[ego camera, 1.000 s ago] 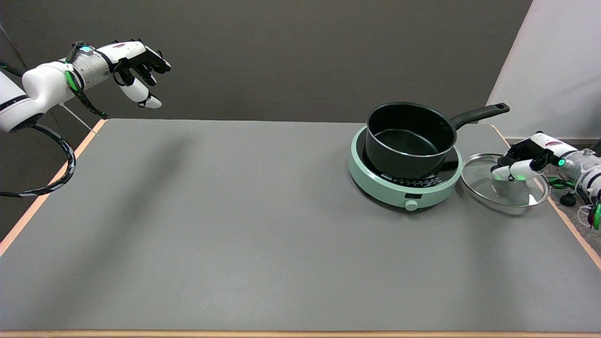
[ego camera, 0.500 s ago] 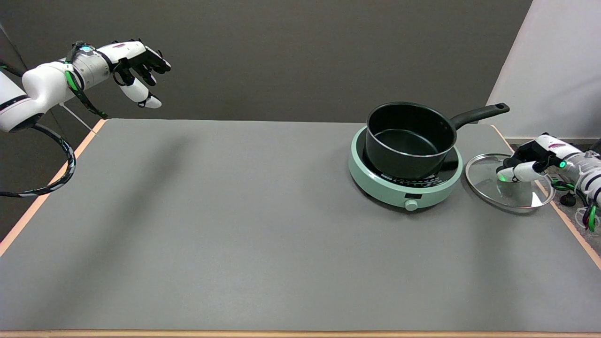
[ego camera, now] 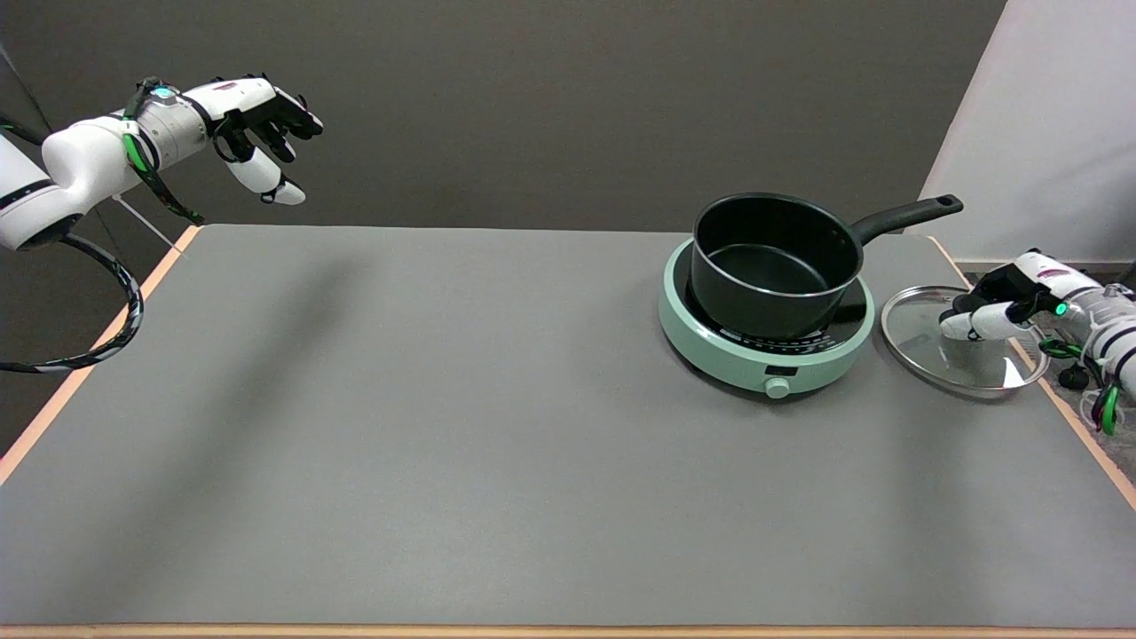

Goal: Place the pot lid onto the table.

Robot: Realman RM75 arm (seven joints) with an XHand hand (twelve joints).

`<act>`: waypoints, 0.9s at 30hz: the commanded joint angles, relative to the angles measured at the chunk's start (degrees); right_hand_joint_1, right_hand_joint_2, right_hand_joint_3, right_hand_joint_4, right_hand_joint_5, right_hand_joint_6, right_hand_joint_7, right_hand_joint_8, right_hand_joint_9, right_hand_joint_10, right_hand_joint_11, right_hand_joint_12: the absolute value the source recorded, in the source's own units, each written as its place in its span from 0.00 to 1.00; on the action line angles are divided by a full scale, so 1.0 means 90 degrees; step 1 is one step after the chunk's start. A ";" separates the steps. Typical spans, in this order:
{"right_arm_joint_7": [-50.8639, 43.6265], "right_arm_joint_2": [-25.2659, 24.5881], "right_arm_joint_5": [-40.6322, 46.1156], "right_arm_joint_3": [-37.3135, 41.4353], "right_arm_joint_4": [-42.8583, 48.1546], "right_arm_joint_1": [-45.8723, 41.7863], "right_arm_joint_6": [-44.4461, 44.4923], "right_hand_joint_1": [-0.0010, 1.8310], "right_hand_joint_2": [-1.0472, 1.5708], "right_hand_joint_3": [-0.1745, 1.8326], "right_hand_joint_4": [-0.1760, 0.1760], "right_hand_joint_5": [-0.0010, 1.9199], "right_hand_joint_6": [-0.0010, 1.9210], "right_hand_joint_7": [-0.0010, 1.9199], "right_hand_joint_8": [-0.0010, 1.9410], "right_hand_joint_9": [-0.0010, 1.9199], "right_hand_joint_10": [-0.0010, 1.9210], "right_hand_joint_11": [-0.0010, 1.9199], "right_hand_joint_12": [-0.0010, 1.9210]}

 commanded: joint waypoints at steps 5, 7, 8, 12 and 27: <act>0.0001 -0.0121 -0.0044 -0.0988 -0.0298 0.1026 0.0026 0.67 0.86 0.10 0.00 0.38 0.59 0.47 0.72 0.41 0.92 0.17 0.96; 0.0001 -0.0130 -0.0044 -0.1175 -0.0422 0.1209 0.0031 0.67 0.85 0.10 0.00 0.39 0.59 0.47 0.72 0.41 0.92 0.17 0.95; 0.0001 -0.0140 -0.0044 -0.1232 -0.0466 0.1288 0.0026 0.67 0.85 0.10 0.00 0.39 0.59 0.47 0.72 0.41 0.92 0.17 0.95; 0.0001 -0.0175 -0.0044 -0.1435 -0.0760 0.1567 0.0013 0.67 0.85 0.10 0.00 0.39 0.59 0.47 0.72 0.41 0.92 0.17 0.95; 0.0010 -0.0184 -0.0044 -0.1553 -0.1019 0.1737 0.0008 0.67 0.86 0.08 0.00 0.38 0.60 0.47 0.72 0.41 0.93 0.18 0.94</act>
